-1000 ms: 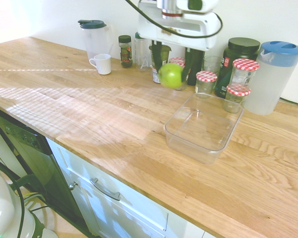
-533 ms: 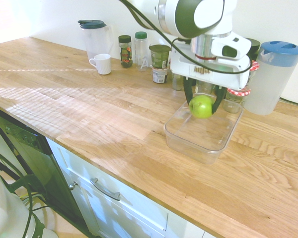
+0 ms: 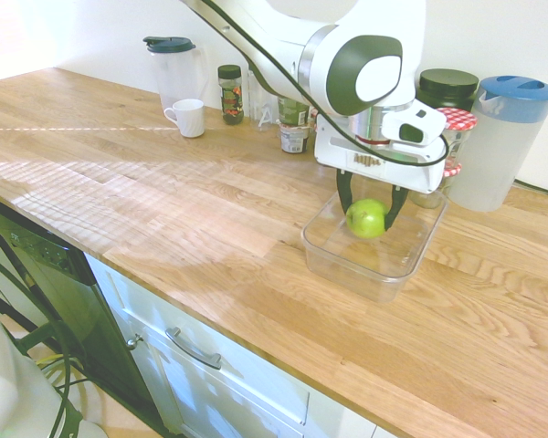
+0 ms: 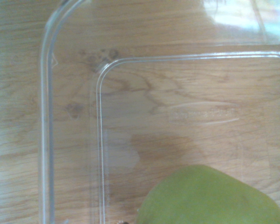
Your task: Put the apple into the container
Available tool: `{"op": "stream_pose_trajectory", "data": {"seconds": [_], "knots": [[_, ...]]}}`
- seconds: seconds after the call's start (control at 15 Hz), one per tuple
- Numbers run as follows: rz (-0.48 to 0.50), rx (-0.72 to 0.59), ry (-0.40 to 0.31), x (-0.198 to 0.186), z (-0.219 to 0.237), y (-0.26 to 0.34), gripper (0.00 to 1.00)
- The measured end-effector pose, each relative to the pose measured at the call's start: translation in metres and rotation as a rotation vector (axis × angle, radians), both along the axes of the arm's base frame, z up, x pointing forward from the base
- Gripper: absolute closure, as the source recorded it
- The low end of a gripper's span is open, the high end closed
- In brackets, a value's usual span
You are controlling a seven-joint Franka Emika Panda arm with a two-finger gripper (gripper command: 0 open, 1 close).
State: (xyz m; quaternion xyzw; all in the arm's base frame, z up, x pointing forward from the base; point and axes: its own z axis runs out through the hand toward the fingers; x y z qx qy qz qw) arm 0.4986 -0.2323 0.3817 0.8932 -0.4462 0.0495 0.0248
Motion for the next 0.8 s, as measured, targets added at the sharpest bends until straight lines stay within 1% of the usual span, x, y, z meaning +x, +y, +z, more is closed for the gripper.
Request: {"op": "stream_pose_trajectory", "data": {"seconds": [0.13, 0.33, 0.4, 0.47, 0.6, 0.67, 0.73, 0.8], "knots": [[-0.006, -0.001, 0.001, 0.0, -0.001, -0.004, 0.0], [-0.025, -0.008, -0.026, 0.002, 0.014, -0.014, 0.0], [-0.021, -0.006, -0.038, 0.002, 0.03, -0.013, 0.0], [-0.007, 0.0, -0.047, 0.0, 0.058, -0.006, 0.0], [0.041, 0.017, -0.056, -0.017, 0.124, 0.034, 0.0], [0.071, 0.027, -0.053, -0.027, 0.145, 0.065, 0.0], [0.093, 0.028, -0.052, -0.036, 0.155, 0.101, 0.0], [0.109, 0.025, -0.05, -0.044, 0.155, 0.14, 0.0]]}}
